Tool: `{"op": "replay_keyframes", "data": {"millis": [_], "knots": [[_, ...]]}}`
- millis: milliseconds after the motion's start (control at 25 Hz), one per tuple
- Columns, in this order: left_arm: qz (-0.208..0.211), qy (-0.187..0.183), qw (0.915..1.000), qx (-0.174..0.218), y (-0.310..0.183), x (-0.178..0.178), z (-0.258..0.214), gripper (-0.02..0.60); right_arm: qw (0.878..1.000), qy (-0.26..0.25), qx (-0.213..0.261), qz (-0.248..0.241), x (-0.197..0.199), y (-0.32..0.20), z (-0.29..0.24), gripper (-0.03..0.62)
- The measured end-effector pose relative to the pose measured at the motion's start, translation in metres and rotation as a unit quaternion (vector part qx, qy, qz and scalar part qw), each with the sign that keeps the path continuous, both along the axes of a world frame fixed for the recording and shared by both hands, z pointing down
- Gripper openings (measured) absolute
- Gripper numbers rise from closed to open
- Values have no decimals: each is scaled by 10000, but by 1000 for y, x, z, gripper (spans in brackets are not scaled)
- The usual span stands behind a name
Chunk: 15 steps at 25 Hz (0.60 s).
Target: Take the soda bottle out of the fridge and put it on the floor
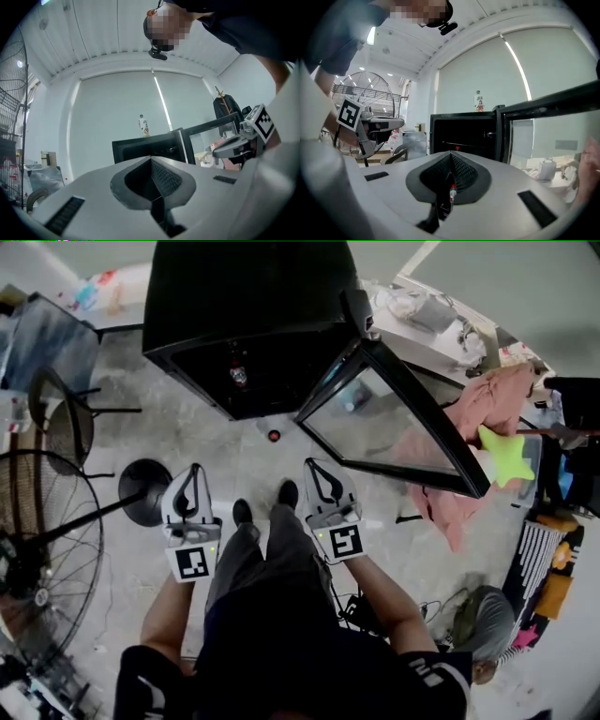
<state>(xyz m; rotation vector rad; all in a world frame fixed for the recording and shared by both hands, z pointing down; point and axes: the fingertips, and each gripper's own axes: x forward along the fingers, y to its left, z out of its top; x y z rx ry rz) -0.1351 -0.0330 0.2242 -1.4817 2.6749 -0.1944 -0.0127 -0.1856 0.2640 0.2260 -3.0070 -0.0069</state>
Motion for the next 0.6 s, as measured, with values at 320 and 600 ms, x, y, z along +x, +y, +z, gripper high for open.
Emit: {"op": "replay_keyframes", "data": {"millis": [320,600], "knots": [[-203,83,9997,139,12,4,-51,23,9998,-135,55,-116,7,5,-60,20],[-343,89,9993,122,25,18,-87,23,9997,-233,35,-97,24,10,-111,20]]}}
